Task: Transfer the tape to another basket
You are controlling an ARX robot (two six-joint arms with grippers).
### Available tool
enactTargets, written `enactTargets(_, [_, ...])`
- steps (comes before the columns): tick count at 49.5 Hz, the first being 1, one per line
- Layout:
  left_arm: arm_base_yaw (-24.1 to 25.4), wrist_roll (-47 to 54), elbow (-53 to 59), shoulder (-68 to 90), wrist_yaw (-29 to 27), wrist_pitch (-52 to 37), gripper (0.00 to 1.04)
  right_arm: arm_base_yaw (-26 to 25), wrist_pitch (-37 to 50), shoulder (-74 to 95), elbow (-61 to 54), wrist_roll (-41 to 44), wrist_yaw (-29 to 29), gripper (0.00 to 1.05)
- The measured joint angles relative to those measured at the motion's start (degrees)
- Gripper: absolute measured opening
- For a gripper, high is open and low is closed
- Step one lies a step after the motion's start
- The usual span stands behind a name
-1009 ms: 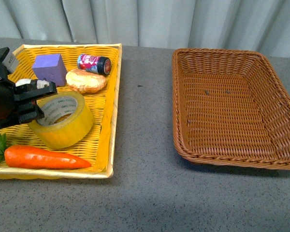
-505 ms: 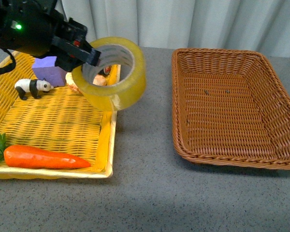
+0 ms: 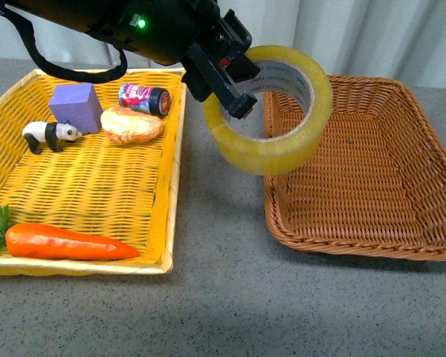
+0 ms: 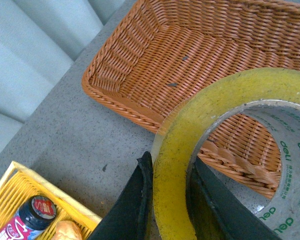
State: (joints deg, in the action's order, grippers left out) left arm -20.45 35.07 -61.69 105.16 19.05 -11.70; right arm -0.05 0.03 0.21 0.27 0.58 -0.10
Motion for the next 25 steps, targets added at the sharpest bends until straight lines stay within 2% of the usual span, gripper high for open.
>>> enactTargets(6, [-0.1, 1.8, -0.4, 0.2, 2.3, 1.6, 0.16, 0.0, 0.0, 0.0, 0.0, 0.0, 0.0, 0.96])
enactTargets(22, [0.1, 2.6, -0.4, 0.2, 2.1, 1.3, 0.16, 0.0, 0.0, 0.0, 0.0, 0.1, 0.2, 0.96])
enactTargets(23, [0.1, 2.6, -0.4, 0.2, 2.1, 1.3, 0.16, 0.3, -0.4, 0.3, 0.1, 0.5, 1.0, 0.96])
enactTargets(25, [0.1, 2.6, -0.4, 0.2, 2.1, 1.2, 0.16, 2.7, -5.6, 3.0, 2.3, 3.2, 8.1, 0.96])
